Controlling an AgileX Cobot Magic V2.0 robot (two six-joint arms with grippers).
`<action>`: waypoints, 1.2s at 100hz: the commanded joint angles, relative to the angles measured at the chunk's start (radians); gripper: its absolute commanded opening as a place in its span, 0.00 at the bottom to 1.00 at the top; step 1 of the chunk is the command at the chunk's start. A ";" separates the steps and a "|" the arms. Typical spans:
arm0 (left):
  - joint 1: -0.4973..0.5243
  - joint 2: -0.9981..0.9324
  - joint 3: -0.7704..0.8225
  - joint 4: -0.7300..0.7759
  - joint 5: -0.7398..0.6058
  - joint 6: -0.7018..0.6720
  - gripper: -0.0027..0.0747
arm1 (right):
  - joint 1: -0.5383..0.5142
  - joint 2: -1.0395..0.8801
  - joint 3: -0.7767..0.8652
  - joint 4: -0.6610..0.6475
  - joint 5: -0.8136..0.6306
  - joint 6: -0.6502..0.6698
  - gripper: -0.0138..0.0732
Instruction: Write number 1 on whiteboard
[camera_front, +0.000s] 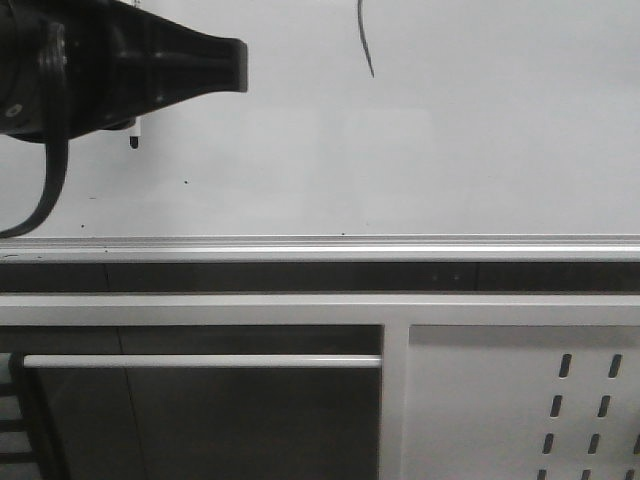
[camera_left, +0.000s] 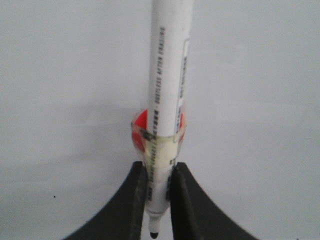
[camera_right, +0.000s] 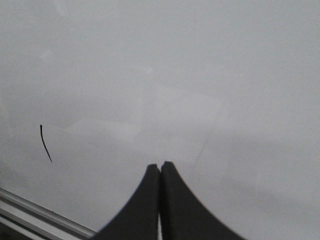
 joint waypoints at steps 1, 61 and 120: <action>0.029 -0.023 -0.034 0.074 0.034 0.006 0.01 | -0.002 0.010 -0.031 -0.016 -0.051 -0.010 0.08; 0.137 -0.023 -0.079 0.074 -0.115 0.008 0.01 | -0.002 0.010 -0.031 -0.016 -0.051 -0.010 0.08; 0.079 -0.070 -0.110 0.074 -0.121 0.162 0.01 | -0.002 0.010 -0.031 -0.016 -0.051 -0.010 0.08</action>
